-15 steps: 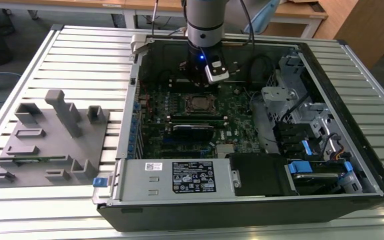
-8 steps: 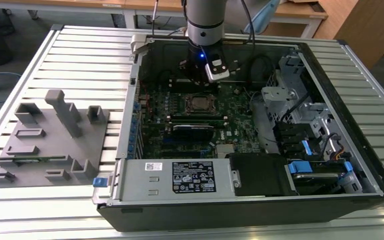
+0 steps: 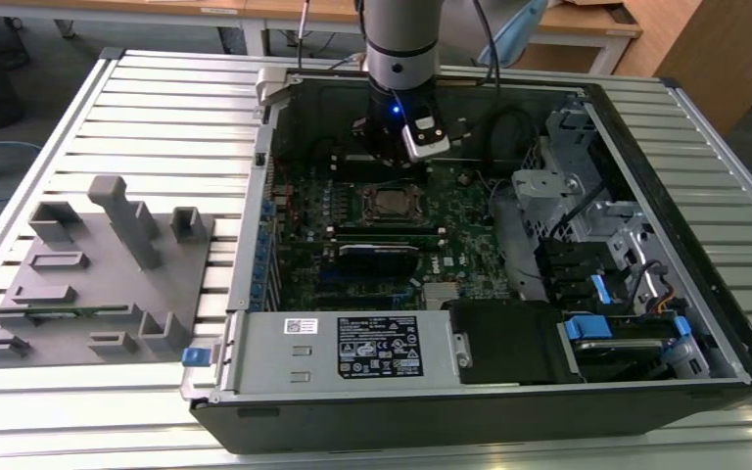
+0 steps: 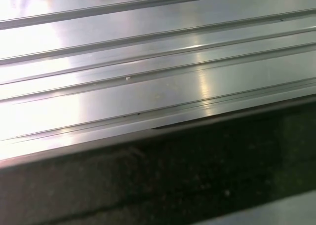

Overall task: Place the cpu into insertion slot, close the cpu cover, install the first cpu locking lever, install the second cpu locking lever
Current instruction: 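Install the first cpu locking lever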

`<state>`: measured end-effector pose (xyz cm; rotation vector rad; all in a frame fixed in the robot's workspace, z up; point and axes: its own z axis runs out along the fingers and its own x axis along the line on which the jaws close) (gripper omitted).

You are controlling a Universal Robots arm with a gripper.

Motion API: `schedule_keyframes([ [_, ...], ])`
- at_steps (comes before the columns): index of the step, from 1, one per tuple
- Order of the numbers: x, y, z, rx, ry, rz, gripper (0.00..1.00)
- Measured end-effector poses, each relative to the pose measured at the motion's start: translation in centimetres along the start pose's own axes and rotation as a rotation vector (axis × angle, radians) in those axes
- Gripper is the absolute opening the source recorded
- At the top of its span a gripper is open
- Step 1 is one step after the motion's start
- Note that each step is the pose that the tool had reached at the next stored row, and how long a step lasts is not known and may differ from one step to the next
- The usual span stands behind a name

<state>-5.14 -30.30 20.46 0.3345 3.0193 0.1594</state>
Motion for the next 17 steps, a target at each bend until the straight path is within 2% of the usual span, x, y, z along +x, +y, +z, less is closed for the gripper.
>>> schedule_keyframes([
  [3, 0.06, -0.02, 0.00, -0.0005, -0.0017, 0.000, 0.11],
  [5, 0.14, -0.04, 0.00, -0.0013, -0.0054, 0.000, 0.11],
  [11, 0.20, -0.09, 0.12, -0.0077, -0.0315, -0.003, 0.11],
  [17, 0.71, -0.22, 0.16, -0.0122, -0.0425, -0.004, 0.11],
])
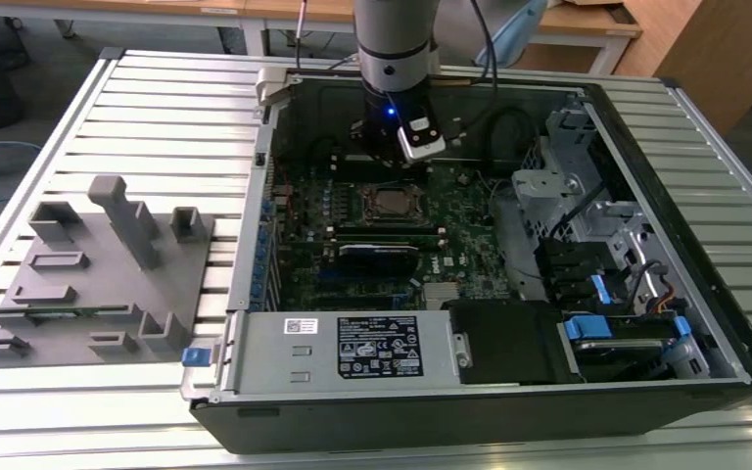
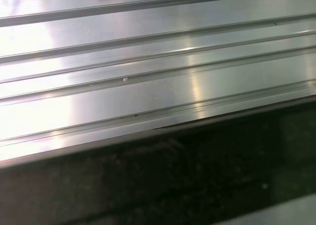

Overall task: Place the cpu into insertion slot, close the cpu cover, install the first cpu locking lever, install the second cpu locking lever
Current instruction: 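Install the first cpu locking lever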

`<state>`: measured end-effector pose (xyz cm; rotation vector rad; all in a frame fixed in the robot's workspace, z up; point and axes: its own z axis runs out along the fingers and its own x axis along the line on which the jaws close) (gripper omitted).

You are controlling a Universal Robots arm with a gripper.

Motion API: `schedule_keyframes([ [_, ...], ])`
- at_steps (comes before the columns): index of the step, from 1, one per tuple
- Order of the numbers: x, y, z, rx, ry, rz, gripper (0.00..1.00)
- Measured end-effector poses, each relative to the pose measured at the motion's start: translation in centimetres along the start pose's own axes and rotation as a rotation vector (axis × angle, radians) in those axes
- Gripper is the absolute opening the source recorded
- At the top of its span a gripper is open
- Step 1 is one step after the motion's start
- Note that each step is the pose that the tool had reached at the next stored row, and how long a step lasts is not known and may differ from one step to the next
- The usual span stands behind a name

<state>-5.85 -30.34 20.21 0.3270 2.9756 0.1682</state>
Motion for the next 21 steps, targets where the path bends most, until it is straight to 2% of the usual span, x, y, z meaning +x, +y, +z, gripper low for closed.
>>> schedule_keyframes([
  [21, 0.10, -0.47, 0.50, -0.0068, -0.0287, -0.003, 0.11],
])
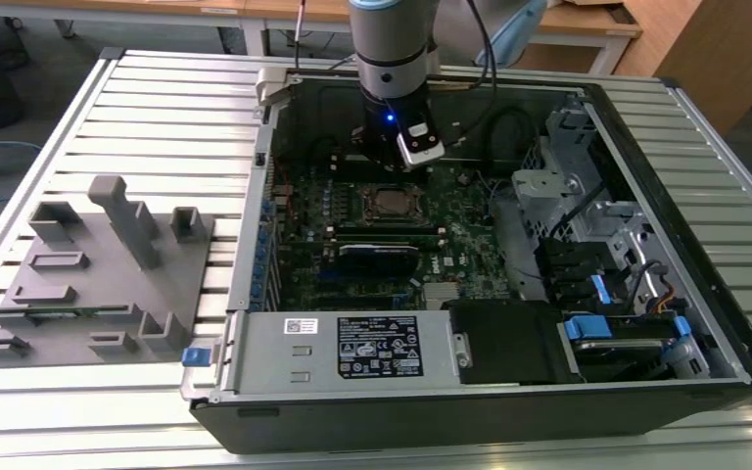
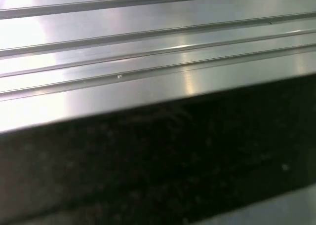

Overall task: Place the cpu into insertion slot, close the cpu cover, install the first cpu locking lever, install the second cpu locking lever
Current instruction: 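Install the first cpu locking lever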

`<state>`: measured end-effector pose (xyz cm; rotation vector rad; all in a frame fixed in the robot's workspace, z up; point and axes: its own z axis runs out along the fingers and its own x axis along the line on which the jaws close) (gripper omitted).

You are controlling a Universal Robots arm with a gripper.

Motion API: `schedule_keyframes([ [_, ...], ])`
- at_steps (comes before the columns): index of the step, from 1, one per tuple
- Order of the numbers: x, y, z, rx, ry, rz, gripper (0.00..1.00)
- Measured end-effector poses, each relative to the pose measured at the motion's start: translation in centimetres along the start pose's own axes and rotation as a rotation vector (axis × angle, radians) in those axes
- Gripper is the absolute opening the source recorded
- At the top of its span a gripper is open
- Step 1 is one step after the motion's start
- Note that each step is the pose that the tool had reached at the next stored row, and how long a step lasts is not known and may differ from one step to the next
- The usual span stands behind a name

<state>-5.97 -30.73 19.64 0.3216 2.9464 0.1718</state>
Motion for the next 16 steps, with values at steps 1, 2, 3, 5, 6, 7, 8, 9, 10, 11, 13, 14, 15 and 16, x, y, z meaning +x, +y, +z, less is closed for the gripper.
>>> schedule_keyframes([
  [1, 0.00, -0.03, 0.02, -0.0003, -0.0011, 0.000, 0.11],
  [2, 0.00, -0.05, 0.06, -0.0009, -0.0024, 0.000, 0.11],
  [3, 0.00, -0.08, 0.07, -0.0011, -0.0032, 0.000, 0.11],
  [5, 0.01, -0.12, 0.11, -0.0015, -0.0054, -0.001, 0.11],
  [6, 0.02, -0.14, 0.13, -0.0018, -0.0064, -0.001, 0.11],
  [7, 0.03, -0.15, 0.16, -0.0019, -0.0073, -0.001, 0.11],
  [8, 0.04, -0.17, 0.18, -0.0021, -0.0081, -0.001, 0.11],
  [9, 0.05, -0.19, 0.21, -0.0023, -0.0088, -0.001, 0.11],
  [10, 0.05, -0.20, 0.23, -0.0025, -0.0094, -0.001, 0.11],
  [11, 0.05, -0.20, 0.30, -0.0038, -0.0107, -0.001, 0.11],
  [13, 0.06, -0.21, 0.31, -0.0038, -0.0104, -0.001, 0.11],
  [14, 0.06, -0.21, 0.30, -0.0038, -0.0103, -0.001, 0.11],
  [15, 0.06, -0.21, 0.30, -0.0040, -0.0101, -0.001, 0.11],
  [16, 0.06, -0.21, 0.29, -0.0046, -0.0099, -0.001, 0.11],
])
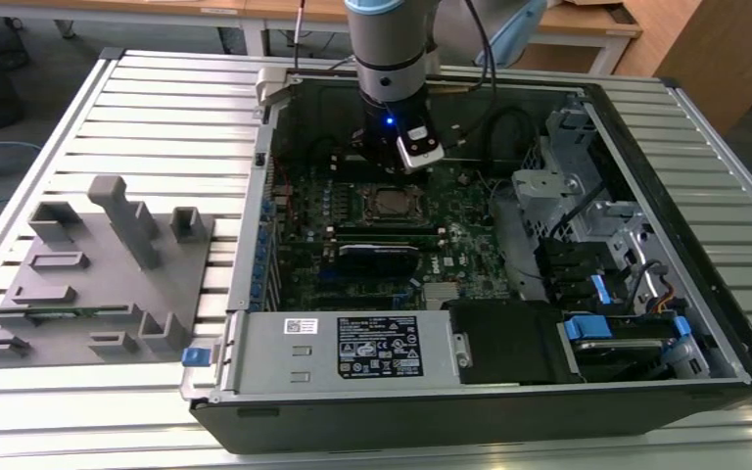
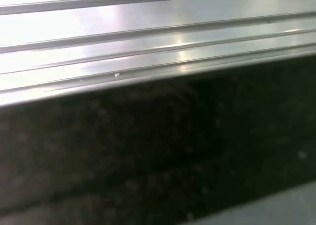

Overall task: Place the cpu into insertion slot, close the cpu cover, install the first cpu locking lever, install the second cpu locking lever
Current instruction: 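Install the first cpu locking lever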

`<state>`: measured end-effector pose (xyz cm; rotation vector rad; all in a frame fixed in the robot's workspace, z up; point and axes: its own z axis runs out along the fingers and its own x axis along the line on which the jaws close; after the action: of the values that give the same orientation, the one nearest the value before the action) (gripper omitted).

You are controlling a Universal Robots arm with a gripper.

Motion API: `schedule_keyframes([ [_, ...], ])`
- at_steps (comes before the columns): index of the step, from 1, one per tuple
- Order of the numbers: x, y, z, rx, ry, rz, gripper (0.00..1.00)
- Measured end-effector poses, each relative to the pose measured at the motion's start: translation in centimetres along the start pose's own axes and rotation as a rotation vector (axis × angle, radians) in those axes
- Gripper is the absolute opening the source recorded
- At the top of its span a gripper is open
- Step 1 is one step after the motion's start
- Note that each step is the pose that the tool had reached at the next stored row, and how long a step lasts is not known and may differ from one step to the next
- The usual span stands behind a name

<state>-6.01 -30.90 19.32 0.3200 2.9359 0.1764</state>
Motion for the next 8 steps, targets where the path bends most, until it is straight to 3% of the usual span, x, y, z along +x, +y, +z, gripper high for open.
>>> schedule_keyframes([
  [3, -0.04, 0.04, -0.19, -0.0032, -0.0001, 0.001, 0.11],
  [8, -0.21, 0.17, -1.22, -0.0028, 0.0005, 0.001, 0.11],
])
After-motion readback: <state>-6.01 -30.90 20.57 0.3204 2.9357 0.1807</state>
